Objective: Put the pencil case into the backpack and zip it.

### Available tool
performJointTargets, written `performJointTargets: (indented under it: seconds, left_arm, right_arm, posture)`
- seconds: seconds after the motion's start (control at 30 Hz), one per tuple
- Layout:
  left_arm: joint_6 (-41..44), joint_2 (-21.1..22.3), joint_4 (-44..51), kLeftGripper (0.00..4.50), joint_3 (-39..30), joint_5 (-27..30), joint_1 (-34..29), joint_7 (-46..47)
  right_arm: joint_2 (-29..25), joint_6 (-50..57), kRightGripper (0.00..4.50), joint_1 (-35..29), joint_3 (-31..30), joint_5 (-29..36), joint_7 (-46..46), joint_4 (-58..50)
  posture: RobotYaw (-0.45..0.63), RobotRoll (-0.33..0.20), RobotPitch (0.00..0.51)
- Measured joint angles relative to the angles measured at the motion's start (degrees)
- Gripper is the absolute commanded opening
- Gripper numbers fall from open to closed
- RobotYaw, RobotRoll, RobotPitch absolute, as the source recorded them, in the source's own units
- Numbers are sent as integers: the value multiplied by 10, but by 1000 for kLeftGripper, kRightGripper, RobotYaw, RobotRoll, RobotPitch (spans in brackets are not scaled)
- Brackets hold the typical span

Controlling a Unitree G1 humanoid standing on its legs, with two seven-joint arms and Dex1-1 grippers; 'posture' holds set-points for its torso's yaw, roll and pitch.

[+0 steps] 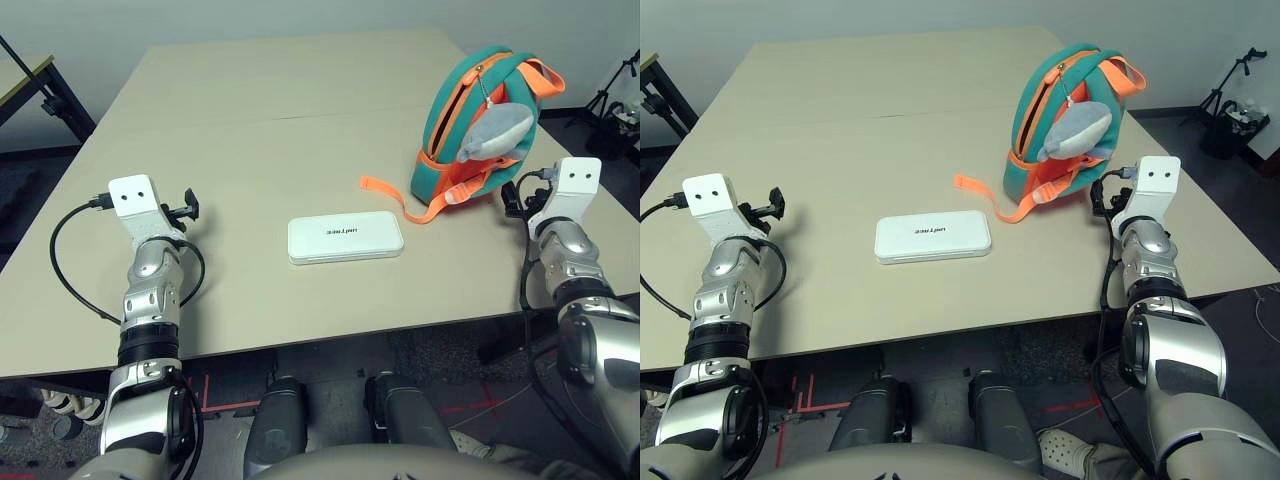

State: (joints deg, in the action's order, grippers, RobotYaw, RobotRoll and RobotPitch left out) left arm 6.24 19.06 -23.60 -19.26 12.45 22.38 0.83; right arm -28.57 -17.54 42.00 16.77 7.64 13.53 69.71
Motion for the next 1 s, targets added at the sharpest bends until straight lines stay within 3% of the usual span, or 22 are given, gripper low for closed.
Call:
performJointTargets:
  seconds: [0.33, 0.47, 0.63, 0.73, 0.87, 1.0]
  left_arm:
    - [-2, 3, 0, 4500, 0, 3, 0, -20]
    - [-5, 19, -1, 4500, 1, 7, 6, -57]
    - [-11, 53, -38, 4500, 0, 14, 28, -122]
    - [-11, 70, -54, 4500, 1, 29, 45, -181]
    - [-9, 101, -94, 4500, 13, 39, 87, -284]
    - [41, 113, -109, 4500, 7, 96, 120, -393]
  right_arm:
    - [-2, 0, 4453, 2, -1, 0, 17, 0]
    - [-32, 0, 4453, -10, -2, -1, 28, -4]
    - [-76, 6, 4453, -65, 1, 4, 72, -39]
    - [-93, 24, 4453, -97, -5, 6, 135, -91]
    - [-123, 88, 4453, -172, -27, 16, 237, -237]
    - [-145, 180, 4453, -229, -40, 33, 304, -381]
  posture:
    - [-1, 0, 54]
    - [-56, 0, 36]
    - [-95, 0, 51]
    - [-107, 0, 60]
    - [-129, 0, 65]
    - [-130, 0, 72]
